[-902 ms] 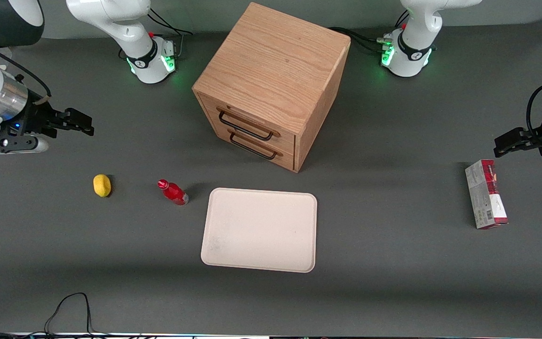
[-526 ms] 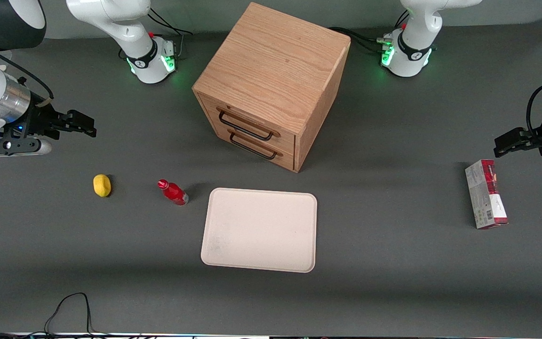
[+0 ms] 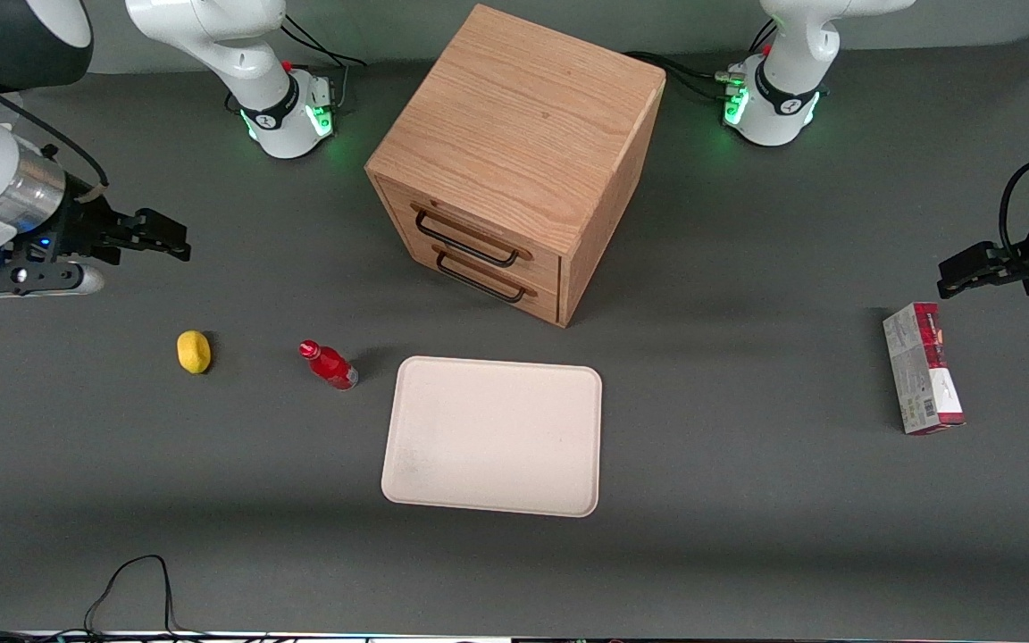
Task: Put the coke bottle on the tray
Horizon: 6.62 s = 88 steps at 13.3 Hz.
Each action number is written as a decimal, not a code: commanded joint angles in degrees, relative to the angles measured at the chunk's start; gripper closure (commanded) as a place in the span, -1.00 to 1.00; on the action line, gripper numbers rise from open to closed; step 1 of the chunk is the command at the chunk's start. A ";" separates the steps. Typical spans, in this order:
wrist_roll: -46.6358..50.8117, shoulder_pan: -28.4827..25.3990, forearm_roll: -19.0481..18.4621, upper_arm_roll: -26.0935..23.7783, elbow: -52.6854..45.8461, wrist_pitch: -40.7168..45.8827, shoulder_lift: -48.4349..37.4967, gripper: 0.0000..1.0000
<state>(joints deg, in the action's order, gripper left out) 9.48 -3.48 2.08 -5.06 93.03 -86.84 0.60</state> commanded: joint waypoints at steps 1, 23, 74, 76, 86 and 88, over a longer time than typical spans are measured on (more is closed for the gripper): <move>8.68 -3.89 0.73 -2.14 -8.47 4.39 5.10 -1.00; 11.70 -8.13 -4.89 -0.13 11.64 -33.39 21.10 -1.00; 41.29 -10.66 -3.04 -4.00 -44.34 -1.20 41.04 1.00; 43.07 -11.73 -3.83 -3.56 -44.34 -4.11 43.51 1.00; 52.29 -14.01 -8.32 -3.73 -44.25 -17.40 53.18 1.00; 52.92 -14.54 -8.32 -3.73 -44.17 -17.49 53.27 1.00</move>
<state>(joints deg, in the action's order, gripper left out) 60.24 -17.12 -4.97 -8.88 51.69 -104.73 53.06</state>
